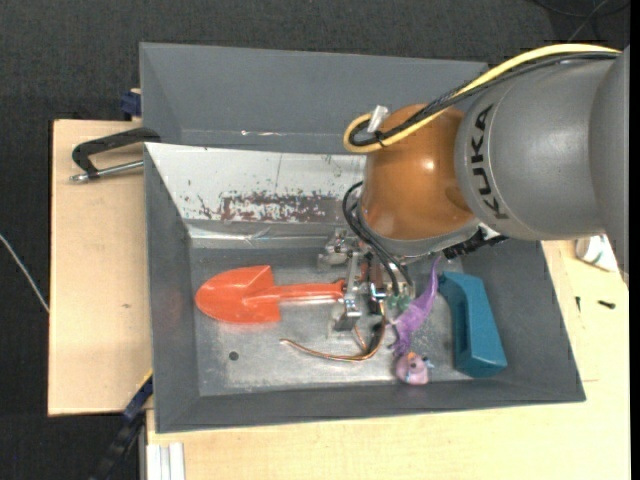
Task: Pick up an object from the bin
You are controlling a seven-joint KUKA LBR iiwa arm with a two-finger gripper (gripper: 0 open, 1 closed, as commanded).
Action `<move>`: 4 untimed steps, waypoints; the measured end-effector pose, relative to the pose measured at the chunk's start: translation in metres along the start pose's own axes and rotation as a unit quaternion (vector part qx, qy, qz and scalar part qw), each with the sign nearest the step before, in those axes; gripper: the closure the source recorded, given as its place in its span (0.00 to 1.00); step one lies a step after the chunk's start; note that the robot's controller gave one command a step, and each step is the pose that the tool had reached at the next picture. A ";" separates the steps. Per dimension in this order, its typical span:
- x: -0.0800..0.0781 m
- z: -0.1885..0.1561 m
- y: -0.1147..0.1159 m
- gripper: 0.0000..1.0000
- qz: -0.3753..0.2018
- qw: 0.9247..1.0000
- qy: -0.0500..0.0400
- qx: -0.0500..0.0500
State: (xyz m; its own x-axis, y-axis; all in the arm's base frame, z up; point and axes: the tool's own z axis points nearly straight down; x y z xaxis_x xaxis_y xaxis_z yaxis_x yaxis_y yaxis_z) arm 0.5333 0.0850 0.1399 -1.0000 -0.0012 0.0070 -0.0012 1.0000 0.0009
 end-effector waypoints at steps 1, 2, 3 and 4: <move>-0.002 -0.004 0.000 0.00 0.001 1.000 -0.004 0.000; -0.009 0.064 -0.046 1.00 -0.028 1.000 -0.006 0.000; -0.009 0.064 -0.046 1.00 -0.028 1.000 -0.006 -0.001; -0.056 -0.089 -0.006 1.00 -0.113 0.994 -0.008 0.000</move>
Offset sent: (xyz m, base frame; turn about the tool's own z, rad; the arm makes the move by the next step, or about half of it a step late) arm 0.0057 -0.0471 -0.0699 -0.0555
